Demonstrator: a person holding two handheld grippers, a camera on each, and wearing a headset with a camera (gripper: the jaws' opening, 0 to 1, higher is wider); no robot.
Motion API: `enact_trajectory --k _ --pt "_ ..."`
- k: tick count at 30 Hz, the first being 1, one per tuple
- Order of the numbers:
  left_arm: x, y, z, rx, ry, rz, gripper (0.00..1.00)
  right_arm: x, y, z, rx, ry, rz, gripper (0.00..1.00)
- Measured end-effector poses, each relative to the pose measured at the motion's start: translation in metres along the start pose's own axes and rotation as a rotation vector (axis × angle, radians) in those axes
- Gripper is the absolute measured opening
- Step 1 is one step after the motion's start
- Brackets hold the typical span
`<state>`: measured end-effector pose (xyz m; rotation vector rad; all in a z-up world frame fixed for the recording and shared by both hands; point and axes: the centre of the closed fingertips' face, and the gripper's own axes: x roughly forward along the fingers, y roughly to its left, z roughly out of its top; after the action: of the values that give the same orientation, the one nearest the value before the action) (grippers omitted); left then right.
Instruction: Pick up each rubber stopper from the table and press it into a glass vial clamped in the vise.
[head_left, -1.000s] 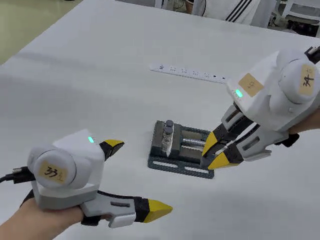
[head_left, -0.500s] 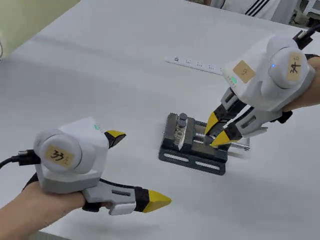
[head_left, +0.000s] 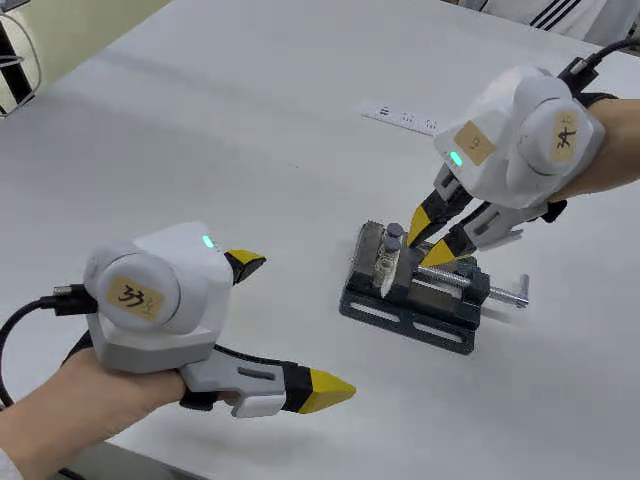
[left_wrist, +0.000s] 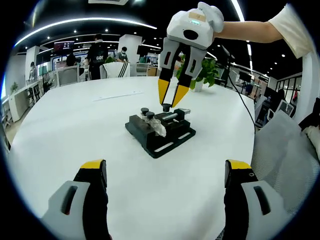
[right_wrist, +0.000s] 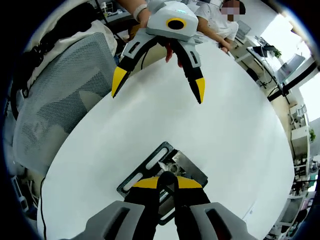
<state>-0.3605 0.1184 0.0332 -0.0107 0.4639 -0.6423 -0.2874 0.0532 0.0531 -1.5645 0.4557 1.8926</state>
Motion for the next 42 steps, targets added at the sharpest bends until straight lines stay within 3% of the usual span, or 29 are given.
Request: enact_trajectory --k 14,42 --pt "0.000 0.004 -0.004 -0.020 0.005 0.001 0.97 0.014 -0.009 -0.003 -0.067 0.012 0.022 0.05" --pt "0.003 -0.001 -0.010 -0.047 0.007 -0.012 0.95 0.022 -0.010 -0.004 -0.055 0.022 0.041 0.05"
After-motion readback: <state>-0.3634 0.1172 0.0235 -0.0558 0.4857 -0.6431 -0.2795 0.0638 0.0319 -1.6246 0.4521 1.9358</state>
